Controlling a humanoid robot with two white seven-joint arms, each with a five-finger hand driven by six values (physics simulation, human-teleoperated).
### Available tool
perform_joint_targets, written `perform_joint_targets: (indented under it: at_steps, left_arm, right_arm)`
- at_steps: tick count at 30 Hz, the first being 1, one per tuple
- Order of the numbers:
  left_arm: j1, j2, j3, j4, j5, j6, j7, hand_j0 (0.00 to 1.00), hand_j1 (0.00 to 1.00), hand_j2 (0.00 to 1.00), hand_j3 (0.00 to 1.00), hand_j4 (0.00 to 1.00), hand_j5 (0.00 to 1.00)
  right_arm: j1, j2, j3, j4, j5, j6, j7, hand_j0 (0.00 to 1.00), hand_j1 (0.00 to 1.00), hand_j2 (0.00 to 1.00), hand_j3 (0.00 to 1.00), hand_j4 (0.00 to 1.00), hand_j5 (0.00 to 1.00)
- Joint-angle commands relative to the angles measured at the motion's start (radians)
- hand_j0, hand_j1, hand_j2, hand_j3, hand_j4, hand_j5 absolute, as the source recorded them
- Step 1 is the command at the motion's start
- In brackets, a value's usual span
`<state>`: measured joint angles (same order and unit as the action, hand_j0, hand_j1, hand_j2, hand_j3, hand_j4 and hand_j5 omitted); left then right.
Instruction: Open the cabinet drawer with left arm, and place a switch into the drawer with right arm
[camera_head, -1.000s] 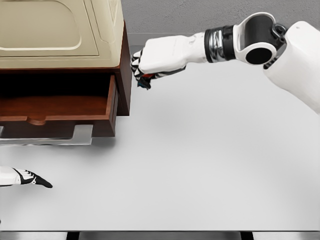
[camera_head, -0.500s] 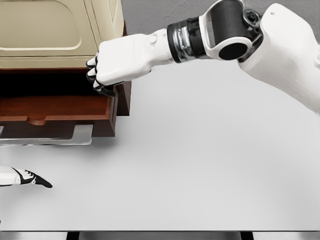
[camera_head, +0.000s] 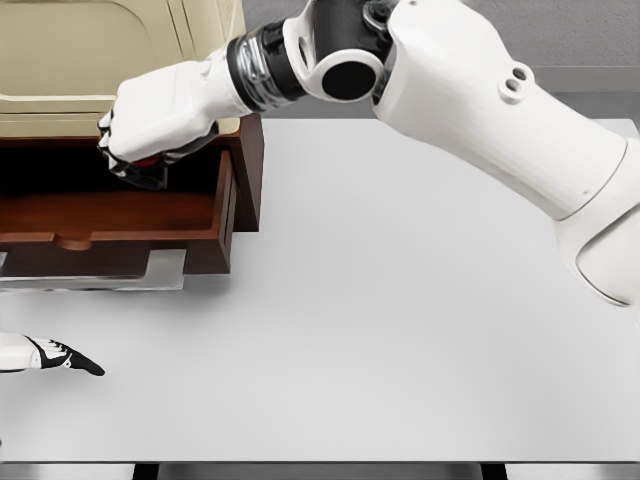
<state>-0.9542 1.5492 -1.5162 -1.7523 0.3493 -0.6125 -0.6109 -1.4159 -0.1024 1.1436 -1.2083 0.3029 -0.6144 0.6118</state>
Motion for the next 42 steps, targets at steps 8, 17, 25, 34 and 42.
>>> perform_joint_targets:
  at_steps: [8, 17, 25, 34, 42]
  left_arm:
    - [0.0, -0.001, 0.001, 0.004, 0.007, 0.002, 0.0, 1.0, 1.0, 1.0, 1.0, 1.0, 1.0]
    - [0.0, 0.0, 0.004, 0.005, 0.005, 0.002, 0.0, 1.0, 1.0, 1.0, 1.0, 1.0, 1.0]
    - [0.0, 0.0, 0.004, 0.005, 0.005, 0.002, 0.0, 1.0, 1.0, 1.0, 1.0, 1.0, 1.0]
    - [0.0, -0.052, 0.033, 0.001, 0.002, 0.002, 0.0, 1.0, 1.0, 1.0, 1.0, 1.0, 1.0]
    - [0.0, -0.107, 0.045, 0.001, 0.005, 0.002, 0.0, 1.0, 1.0, 1.0, 1.0, 1.0, 1.0]
  right_arm:
    - [-0.02, 0.086, 0.045, 0.089, 0.002, 0.004, -0.001, 0.39, 0.39, 0.39, 0.39, 0.39, 0.39]
    - [-0.023, 0.082, 0.019, 0.095, 0.033, 0.004, -0.001, 1.0, 1.0, 1.0, 1.0, 1.0, 1.0]
    - [0.248, -0.508, -0.433, -0.257, 0.027, 0.004, -0.001, 1.0, 1.0, 1.0, 1.0, 1.0, 1.0]
    - [0.512, -0.783, -0.393, -0.3, 0.038, 0.004, -0.001, 1.0, 1.0, 1.0, 1.0, 1.0, 1.0]
    - [0.518, -0.77, -0.39, -0.29, 0.033, 0.004, -0.001, 1.0, 1.0, 1.0, 1.0, 1.0, 1.0]
